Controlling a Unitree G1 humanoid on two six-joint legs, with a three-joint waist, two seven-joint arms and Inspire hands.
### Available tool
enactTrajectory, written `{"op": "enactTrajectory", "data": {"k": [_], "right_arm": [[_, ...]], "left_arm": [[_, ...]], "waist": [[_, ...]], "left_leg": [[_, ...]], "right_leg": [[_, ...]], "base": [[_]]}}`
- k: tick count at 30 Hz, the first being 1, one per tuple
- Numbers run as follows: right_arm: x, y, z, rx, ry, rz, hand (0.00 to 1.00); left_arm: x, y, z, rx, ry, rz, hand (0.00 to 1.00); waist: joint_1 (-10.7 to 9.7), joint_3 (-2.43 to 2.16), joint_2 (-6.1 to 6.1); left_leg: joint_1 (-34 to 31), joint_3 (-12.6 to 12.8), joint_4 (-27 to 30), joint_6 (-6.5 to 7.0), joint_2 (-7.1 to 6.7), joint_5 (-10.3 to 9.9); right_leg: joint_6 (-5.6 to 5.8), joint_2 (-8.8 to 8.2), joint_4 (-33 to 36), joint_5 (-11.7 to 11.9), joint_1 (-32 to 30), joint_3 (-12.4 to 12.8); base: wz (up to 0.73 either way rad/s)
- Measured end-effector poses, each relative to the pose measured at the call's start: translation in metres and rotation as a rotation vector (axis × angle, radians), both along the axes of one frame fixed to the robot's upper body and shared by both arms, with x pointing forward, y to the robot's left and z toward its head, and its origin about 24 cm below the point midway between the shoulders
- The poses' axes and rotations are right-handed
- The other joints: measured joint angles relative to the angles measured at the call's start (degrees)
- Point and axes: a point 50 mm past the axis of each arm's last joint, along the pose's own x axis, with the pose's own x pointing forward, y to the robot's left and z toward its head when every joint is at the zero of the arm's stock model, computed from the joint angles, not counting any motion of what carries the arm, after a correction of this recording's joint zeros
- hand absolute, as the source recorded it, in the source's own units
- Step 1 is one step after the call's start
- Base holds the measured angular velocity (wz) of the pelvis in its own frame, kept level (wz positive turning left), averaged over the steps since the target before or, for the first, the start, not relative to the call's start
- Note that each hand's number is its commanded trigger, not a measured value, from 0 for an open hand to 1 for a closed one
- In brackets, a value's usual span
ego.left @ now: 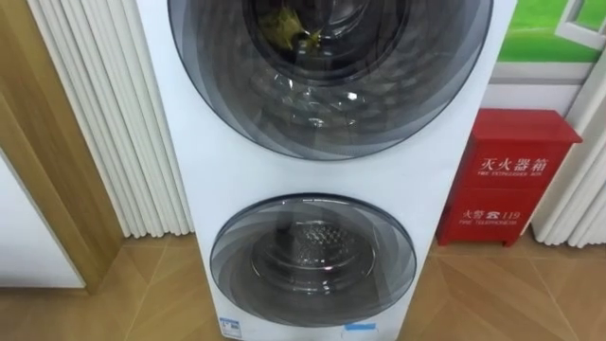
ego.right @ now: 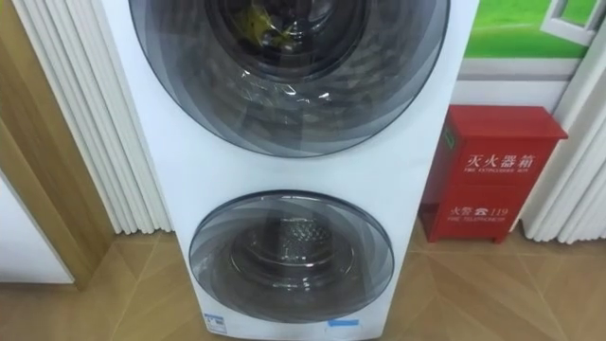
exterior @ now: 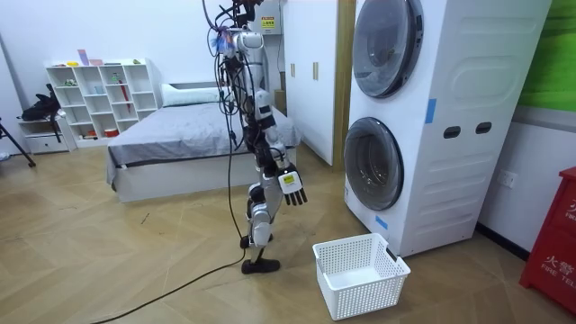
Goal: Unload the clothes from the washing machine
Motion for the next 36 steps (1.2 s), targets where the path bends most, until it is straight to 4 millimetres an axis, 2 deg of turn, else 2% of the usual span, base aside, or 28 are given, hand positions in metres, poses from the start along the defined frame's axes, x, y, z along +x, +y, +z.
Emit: {"op": "enactTrajectory", "data": {"k": [2,3,5,6,8,9,11,12,14,18,24,29,31,33,36], "right_arm": [[0.009,-0.005,0.003,-0.019,-0.038,-0.02,0.0],[0.021,-0.01,0.006,-0.038,-0.083,-0.034,0.0],[0.053,-0.025,0.017,-0.077,-0.182,-0.093,0.0],[0.063,-0.029,0.021,-0.094,-0.216,-0.099,0.0],[0.109,-0.045,0.044,-0.14,-0.37,-0.095,0.0],[0.12,-0.048,0.051,-0.152,-0.405,-0.093,0.0],[0.162,-0.059,0.079,-0.192,-0.541,-0.107,0.0],[0.172,-0.061,0.086,-0.201,-0.575,-0.113,0.0],[0.206,-0.063,0.118,-0.228,-0.721,-0.095,0.0],[0.236,-0.063,0.15,-0.229,-0.845,-0.108,0.0],[0.273,-0.063,0.195,-0.248,-0.968,-0.101,0.0],[0.302,-0.068,0.247,-0.307,-1.104,-0.095,0.0],[0.308,-0.069,0.261,-0.344,-1.135,-0.079,0.0],[0.31,-0.068,0.264,-0.356,-1.132,-0.079,0.0],[0.317,-0.063,0.281,-0.384,-1.174,-0.05,0.0]], "left_arm": [[0.0,0.001,0.0,-0.003,-0.005,0.011,0.0],[0.001,0.001,0.0,-0.006,-0.008,0.015,0.0],[0.005,0.005,0.001,-0.003,-0.024,0.042,0.0],[0.006,0.006,0.002,-0.001,-0.029,0.048,0.0],[0.007,0.011,0.003,0.009,-0.038,0.058,0.0],[0.007,0.012,0.004,0.012,-0.039,0.057,0.0],[0.007,0.019,0.005,0.027,-0.038,0.051,0.0],[0.007,0.02,0.006,0.031,-0.038,0.05,0.0],[0.006,0.022,0.006,0.037,-0.021,0.046,0.0],[0.002,0.022,0.005,0.035,0.015,0.053,0.0],[0.002,0.031,0.007,0.044,0.036,0.041,0.0],[-0.008,0.039,0.009,0.056,0.088,0.044,0.0],[-0.009,0.039,0.009,0.049,0.103,0.035,0.0],[-0.009,0.039,0.008,0.042,0.115,0.024,0.0],[-0.005,0.039,0.009,0.034,0.109,0.008,0.0]], "waist": [[0.0,-0.03,-0.04],[-0.1,-0.05,-0.42],[-0.2,0.27,-0.7],[-0.2,0.28,-0.87],[0.0,0.26,-1.1],[0.0,0.2,-1.26],[0.0,0.08,-1.74],[0.1,0.02,-1.91],[0.5,-0.08,-2.67],[1.9,-0.62,-3.59],[3.0,-0.42,-3.91],[3.3,-0.41,-3.9],[3.4,-0.41,-3.9],[3.7,-0.43,-3.93],[3.9,-0.49,-3.87]], "left_leg": [[0.0,-0.1,0.0,0.0,-0.03,0.0],[0.0,0.1,0.0,0.0,-0.04,0.0],[0.1,0.1,0.0,0.01,-0.05,0.0],[0.1,0.1,-0.1,0.03,-0.06,0.0],[0.2,0.0,-0.1,0.03,-0.06,0.0],[0.2,-0.1,-0.1,0.03,-0.07,0.0],[0.1,-0.2,-0.1,0.02,-0.08,0.0],[0.0,-0.2,-0.1,0.01,-0.06,0.0],[-0.3,-0.3,-0.2,0.01,0.03,0.0],[-0.2,-0.9,-0.4,0.01,0.0,0.0],[-1.0,-1.5,-0.6,0.03,-0.06,0.1],[-1.4,-1.6,-0.6,0.03,-0.05,0.1],[-1.4,-1.6,-0.6,0.03,-0.04,0.1],[-1.2,-1.6,-0.6,0.03,0.01,0.1],[-2.0,-1.6,-0.6,0.03,0.02,0.1]], "right_leg": [[0.0,-0.05,0.0,0.0,0.0,0.0],[0.01,-0.1,0.0,0.0,-0.1,0.0],[0.01,-0.1,0.0,0.0,0.0,0.1],[0.01,-0.09,0.0,0.0,-0.1,0.1],[0.01,0.06,0.0,0.0,-0.1,0.3],[0.0,0.04,0.0,0.0,-0.1,0.2],[0.01,0.06,0.0,0.0,-0.1,-0.6],[0.01,0.08,0.0,0.0,-0.1,-0.6],[0.0,0.34,0.1,0.0,-0.6,-0.7],[0.0,0.32,0.4,0.0,-0.7,-0.8],[0.0,0.02,1.0,0.0,-1.4,-1.1],[0.0,0.21,1.0,0.0,-2.0,-1.2],[0.0,0.24,1.0,0.0,-2.0,-1.2],[0.0,0.28,1.1,0.0,-2.0,-0.9],[0.01,0.27,1.2,0.0,-2.8,-0.9]], "base": [[-0.02],[-0.06],[-0.02],[0.0],[-0.02],[0.03],[0.09],[0.0],[0.0],[0.01],[0.04],[0.01],[0.0],[-0.08],[-0.19]]}}
